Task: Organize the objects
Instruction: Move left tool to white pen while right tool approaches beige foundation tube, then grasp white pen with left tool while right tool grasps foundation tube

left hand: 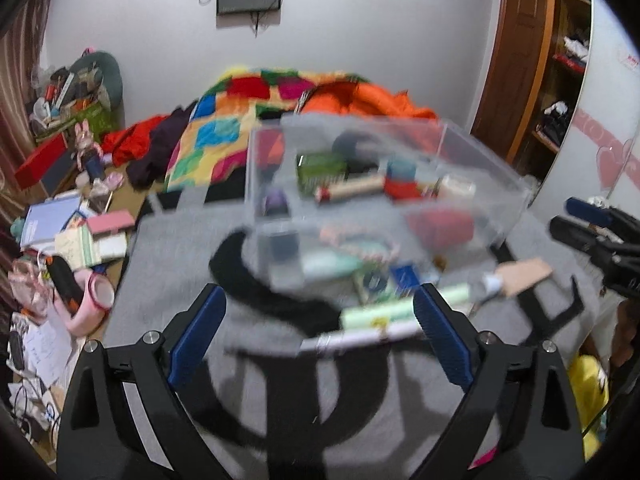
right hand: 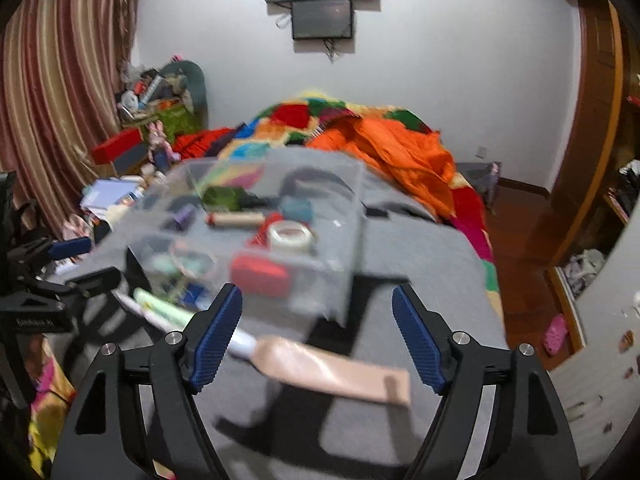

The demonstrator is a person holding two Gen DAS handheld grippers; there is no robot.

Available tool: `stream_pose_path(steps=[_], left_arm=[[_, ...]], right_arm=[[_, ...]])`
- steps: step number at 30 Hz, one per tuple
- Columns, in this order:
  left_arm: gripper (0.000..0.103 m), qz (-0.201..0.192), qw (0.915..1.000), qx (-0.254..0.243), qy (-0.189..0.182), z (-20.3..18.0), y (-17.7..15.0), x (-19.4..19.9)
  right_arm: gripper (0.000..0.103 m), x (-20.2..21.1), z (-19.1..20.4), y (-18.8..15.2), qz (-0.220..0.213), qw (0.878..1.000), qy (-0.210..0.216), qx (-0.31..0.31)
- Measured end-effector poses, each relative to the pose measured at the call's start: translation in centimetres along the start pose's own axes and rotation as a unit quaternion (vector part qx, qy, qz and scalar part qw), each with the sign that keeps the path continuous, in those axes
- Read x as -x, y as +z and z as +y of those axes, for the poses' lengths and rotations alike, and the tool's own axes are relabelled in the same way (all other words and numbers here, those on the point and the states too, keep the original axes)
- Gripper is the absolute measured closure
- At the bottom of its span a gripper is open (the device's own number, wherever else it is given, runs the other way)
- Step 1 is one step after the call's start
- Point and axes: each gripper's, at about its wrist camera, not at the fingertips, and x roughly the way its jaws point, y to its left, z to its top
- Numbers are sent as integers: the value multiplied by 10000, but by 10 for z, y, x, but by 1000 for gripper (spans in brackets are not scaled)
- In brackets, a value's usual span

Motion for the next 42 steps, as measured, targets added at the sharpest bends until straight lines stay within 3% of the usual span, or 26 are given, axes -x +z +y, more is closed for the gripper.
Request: stream_pose_path(steps=[8,18,21,26,34,42], left_arm=[[7,576,9981,84,-199,5,-30,-21],[7,649,9962,-453,-353,-21,-7,-38],[7,800,9937,-603,-511,-28,-7,-44],[8,897,9906,-785,-671,-36,-17,-43],[30,993,9861,-772,-1090,-36,-32,-15],[30,886,9862,-959,-1021,-40,-19,-17]], right_arm=[[29,-14,-21,-43,572,9982,-101,-173],[28,-39,-25,-50,947,9953,138,171],[25,-43,-18,-46,928,9938,353,503],[23,-42,-9,-37,894,9918,306,864],[23,-31,5,-33,886,9885,315,1183],[23,-19,11,-36,828,9870,427,1312]])
